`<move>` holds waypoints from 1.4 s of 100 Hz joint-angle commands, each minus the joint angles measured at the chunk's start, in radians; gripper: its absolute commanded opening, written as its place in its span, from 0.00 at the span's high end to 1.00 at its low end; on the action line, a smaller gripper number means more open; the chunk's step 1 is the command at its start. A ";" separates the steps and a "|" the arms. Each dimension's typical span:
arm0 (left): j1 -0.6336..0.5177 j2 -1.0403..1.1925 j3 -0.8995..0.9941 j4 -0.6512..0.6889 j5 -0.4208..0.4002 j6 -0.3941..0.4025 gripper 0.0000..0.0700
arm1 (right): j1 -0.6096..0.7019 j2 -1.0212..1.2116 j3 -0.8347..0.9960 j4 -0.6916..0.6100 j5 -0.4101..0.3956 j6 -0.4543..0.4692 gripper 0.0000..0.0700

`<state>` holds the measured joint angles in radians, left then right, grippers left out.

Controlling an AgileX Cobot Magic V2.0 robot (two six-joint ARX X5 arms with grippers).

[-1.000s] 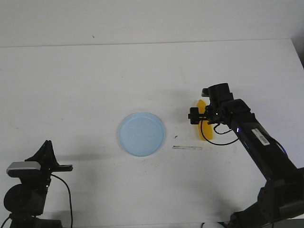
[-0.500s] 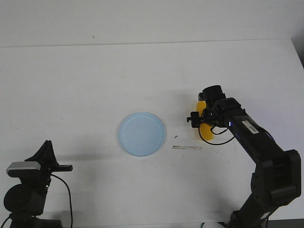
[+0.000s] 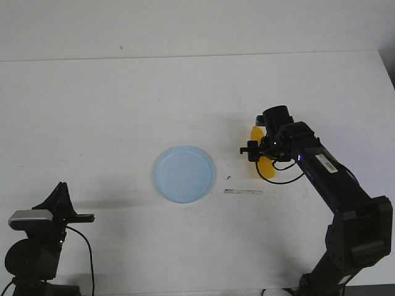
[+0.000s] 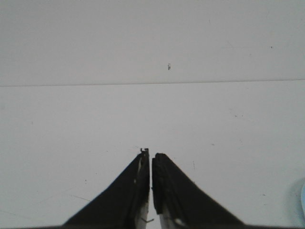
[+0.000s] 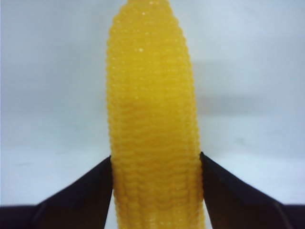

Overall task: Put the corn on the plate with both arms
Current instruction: 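Reach the right gripper to the yellow corn and grasp it, then carry the corn with the right gripper over the plate and lower it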

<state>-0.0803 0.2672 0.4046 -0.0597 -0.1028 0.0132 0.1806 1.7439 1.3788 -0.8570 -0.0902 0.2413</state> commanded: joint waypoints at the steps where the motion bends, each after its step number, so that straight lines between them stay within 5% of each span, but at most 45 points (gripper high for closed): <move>1: 0.002 0.000 0.008 0.016 -0.002 0.013 1.00 | 0.027 0.003 0.059 -0.002 -0.119 0.013 0.55; 18: 0.002 0.000 0.008 0.016 -0.002 0.012 1.00 | 0.115 0.006 0.081 0.058 -0.341 0.042 0.55; 59: 0.002 0.000 0.008 0.016 -0.002 0.012 1.00 | 0.401 0.106 0.081 0.154 -0.338 0.159 0.55; 127: 0.002 0.000 0.008 0.016 -0.002 0.012 1.00 | 0.449 0.156 0.079 0.181 -0.260 0.212 0.49; 140: 0.002 0.000 0.008 0.016 -0.002 0.013 1.00 | 0.449 0.156 0.079 0.182 -0.241 0.214 0.35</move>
<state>-0.0803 0.2672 0.4046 -0.0597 -0.1028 0.0132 0.6212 1.8709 1.4448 -0.6830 -0.3370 0.4442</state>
